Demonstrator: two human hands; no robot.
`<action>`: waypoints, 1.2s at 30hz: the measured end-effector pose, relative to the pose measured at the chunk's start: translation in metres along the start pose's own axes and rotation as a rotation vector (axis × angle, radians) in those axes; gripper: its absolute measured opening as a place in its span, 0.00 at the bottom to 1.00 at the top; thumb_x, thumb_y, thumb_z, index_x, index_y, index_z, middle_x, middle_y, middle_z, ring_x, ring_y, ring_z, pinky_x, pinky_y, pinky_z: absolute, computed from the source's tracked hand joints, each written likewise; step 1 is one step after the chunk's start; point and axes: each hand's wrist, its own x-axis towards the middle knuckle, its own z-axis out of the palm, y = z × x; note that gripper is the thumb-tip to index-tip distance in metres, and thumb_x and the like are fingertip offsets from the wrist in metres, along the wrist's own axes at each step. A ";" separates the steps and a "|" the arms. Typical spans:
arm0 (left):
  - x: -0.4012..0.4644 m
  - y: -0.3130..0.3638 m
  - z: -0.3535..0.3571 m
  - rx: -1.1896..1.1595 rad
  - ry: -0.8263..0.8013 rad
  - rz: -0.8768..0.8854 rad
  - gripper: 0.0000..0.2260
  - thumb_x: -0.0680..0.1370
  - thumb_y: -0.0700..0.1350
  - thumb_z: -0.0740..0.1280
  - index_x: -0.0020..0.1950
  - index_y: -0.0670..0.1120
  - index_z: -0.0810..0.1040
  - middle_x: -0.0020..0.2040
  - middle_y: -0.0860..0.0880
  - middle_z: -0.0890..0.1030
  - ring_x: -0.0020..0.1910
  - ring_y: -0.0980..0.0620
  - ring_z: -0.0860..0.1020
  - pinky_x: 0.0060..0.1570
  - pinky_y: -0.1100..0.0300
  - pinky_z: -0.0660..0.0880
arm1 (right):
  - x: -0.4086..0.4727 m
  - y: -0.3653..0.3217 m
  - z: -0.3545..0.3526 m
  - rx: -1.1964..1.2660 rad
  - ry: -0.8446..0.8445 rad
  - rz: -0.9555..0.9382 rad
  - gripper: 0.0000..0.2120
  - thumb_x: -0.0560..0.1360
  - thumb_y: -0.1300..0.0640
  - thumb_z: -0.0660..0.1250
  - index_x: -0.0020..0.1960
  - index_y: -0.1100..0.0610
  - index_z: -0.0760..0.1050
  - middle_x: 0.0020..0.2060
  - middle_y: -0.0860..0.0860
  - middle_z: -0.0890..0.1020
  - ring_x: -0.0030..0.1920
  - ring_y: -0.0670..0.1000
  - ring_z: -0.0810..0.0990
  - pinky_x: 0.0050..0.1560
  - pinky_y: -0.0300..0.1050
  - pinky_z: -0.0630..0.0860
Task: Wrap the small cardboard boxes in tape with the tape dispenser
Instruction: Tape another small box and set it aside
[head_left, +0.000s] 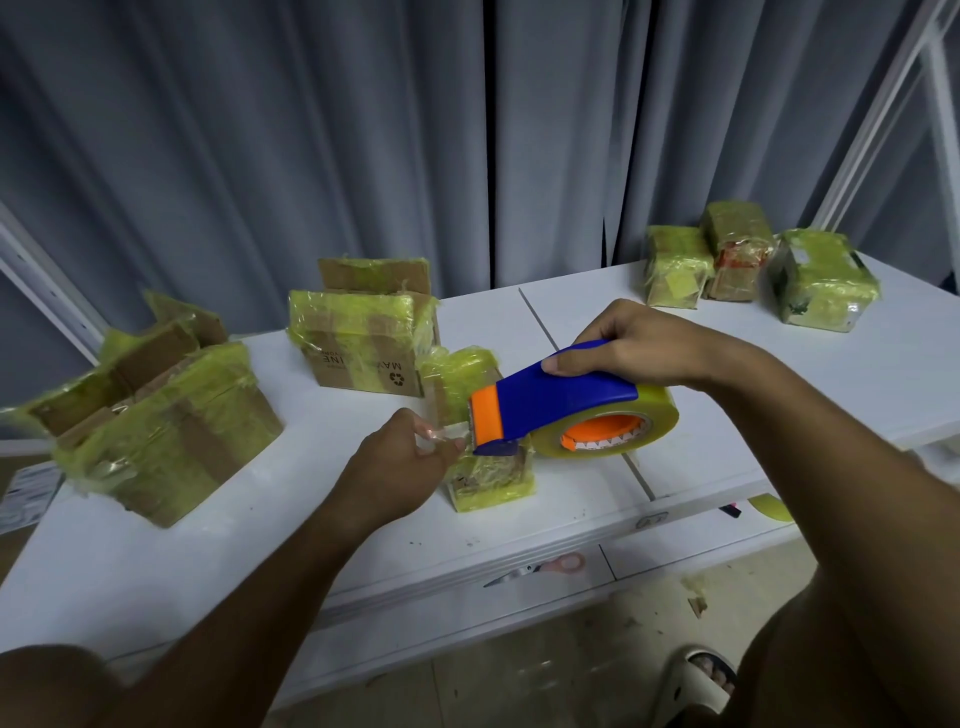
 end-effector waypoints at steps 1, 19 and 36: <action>0.000 0.000 -0.001 0.011 -0.010 -0.006 0.18 0.76 0.60 0.67 0.55 0.50 0.68 0.48 0.48 0.80 0.42 0.53 0.79 0.37 0.59 0.73 | 0.000 0.000 0.000 0.001 0.002 0.003 0.15 0.77 0.41 0.69 0.45 0.52 0.84 0.37 0.47 0.87 0.39 0.47 0.86 0.37 0.35 0.77; 0.011 -0.027 0.022 0.238 0.385 0.791 0.10 0.78 0.47 0.68 0.58 0.46 0.80 0.56 0.51 0.78 0.58 0.55 0.73 0.53 0.62 0.74 | 0.001 0.009 -0.001 0.012 0.028 0.041 0.20 0.74 0.38 0.70 0.45 0.55 0.85 0.37 0.50 0.87 0.41 0.52 0.87 0.43 0.43 0.79; 0.022 -0.049 0.023 0.213 0.389 0.862 0.16 0.77 0.52 0.68 0.58 0.43 0.83 0.56 0.50 0.84 0.57 0.55 0.80 0.61 0.71 0.69 | -0.002 0.022 -0.001 0.042 -0.072 0.012 0.23 0.72 0.37 0.68 0.49 0.56 0.85 0.42 0.50 0.88 0.44 0.50 0.87 0.43 0.40 0.80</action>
